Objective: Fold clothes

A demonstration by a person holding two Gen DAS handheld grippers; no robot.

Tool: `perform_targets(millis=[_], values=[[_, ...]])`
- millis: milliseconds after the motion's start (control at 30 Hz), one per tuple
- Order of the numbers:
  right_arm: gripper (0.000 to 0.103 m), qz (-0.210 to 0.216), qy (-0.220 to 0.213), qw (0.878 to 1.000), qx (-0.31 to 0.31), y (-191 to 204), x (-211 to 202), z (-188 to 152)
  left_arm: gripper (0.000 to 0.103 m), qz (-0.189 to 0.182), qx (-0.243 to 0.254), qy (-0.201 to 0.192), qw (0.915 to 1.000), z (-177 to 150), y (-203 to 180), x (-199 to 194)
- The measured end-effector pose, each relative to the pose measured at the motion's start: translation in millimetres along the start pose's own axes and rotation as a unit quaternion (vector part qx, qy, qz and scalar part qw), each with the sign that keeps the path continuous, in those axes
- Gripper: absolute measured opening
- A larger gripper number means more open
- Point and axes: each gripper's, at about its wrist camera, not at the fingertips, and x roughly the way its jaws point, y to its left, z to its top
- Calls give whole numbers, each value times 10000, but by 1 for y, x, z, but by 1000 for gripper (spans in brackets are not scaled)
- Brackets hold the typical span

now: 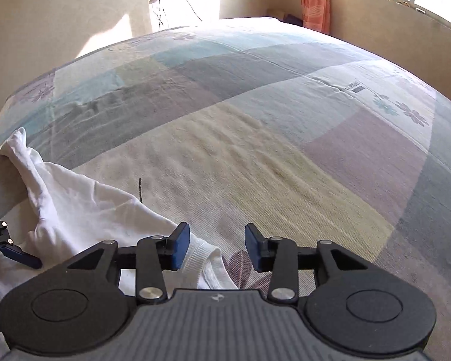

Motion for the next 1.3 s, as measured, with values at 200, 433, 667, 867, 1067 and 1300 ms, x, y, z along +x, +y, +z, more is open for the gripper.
perform_targets(millis=[200, 433, 667, 867, 1067, 1300], values=[[57, 554, 329, 9969, -450, 24, 59, 14, 85, -122, -48, -63, 9999, -8, 7, -3], [47, 848, 560, 9878, -1183, 53, 68, 4, 89, -207, -59, -144, 9997, -8, 9, -1], [5, 14, 98, 9945, -1039, 61, 64, 19, 89, -233, -300, -231, 9990, -4, 15, -5], [7, -335, 125, 9981, -502, 43, 91, 34, 90, -186, -403, -284, 9986, -7, 21, -2], [32, -259, -259, 9993, 97, 28, 39, 27, 91, -241, -367, -290, 9986, -7, 22, -3], [53, -862, -433, 9939, 539, -18, -50, -26, 95, -239, -224, -269, 9991, -6, 18, 1]])
